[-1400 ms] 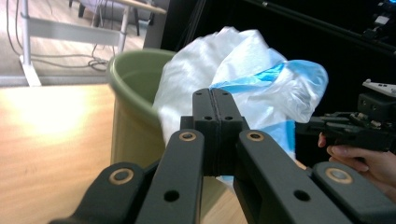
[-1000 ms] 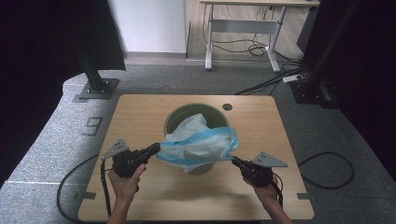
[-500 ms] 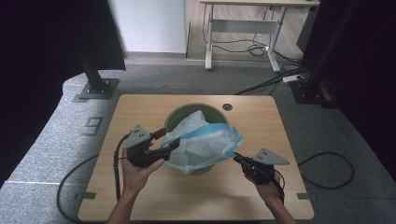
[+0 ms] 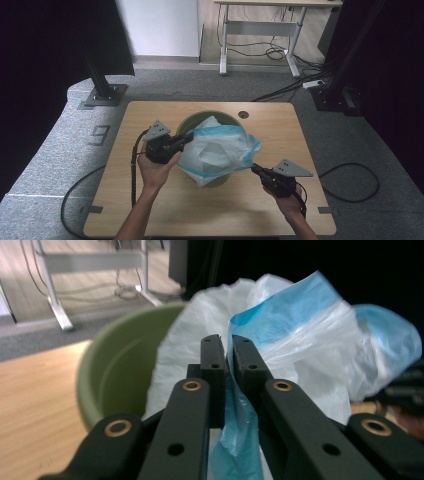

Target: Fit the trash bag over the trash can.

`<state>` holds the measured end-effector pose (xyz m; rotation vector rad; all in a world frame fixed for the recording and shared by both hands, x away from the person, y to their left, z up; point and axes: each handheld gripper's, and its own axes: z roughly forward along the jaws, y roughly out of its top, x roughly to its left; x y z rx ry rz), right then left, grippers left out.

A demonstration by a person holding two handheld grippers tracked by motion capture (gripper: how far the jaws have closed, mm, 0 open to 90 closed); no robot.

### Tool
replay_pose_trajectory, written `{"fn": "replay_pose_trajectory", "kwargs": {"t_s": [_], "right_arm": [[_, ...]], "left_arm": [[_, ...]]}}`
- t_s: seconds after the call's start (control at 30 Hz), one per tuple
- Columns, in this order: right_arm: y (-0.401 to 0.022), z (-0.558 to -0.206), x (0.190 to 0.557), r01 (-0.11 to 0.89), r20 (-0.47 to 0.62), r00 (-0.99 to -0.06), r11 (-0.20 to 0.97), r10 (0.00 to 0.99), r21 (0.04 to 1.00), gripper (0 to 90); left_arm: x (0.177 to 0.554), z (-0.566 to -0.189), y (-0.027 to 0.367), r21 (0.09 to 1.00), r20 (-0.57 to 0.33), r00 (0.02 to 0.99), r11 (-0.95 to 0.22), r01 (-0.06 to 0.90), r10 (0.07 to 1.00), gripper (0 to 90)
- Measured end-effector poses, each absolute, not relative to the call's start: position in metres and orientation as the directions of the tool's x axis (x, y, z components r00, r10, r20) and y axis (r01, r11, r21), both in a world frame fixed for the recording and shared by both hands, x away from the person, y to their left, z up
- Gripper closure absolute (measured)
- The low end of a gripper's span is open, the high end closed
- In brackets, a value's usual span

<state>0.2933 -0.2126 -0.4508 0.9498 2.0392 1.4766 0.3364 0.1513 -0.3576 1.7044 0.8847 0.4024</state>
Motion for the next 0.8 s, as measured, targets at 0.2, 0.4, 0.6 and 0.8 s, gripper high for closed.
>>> {"fn": "replay_pose_trajectory", "kwargs": {"t_s": [0.2,0.4,0.6,0.8], "right_arm": [[-0.202,-0.469,0.287,0.299,0.053,-0.68,0.21,0.731,0.931,88.9],[-0.197,-0.484,0.288,0.342,0.081,-0.668,0.209,0.74,0.916,88.9],[-0.198,-0.486,0.286,0.343,0.083,-0.655,0.198,0.751,0.918,78.6],[-0.24,-0.46,0.29,0.31,0.112,-0.55,0.078,0.827,0.948,62.1]], "left_arm": [[0.337,-0.358,0.173,0.946,-0.212,0.607,0.005,0.324,0.765,89.4],[0.335,-0.358,0.192,0.948,-0.25,0.581,0.073,0.309,0.775,89.4],[0.333,-0.36,0.196,0.948,-0.252,0.577,0.079,0.309,0.777,89.4],[0.33,-0.359,0.196,0.951,-0.238,0.586,0.062,0.304,0.774,89.3]]}}
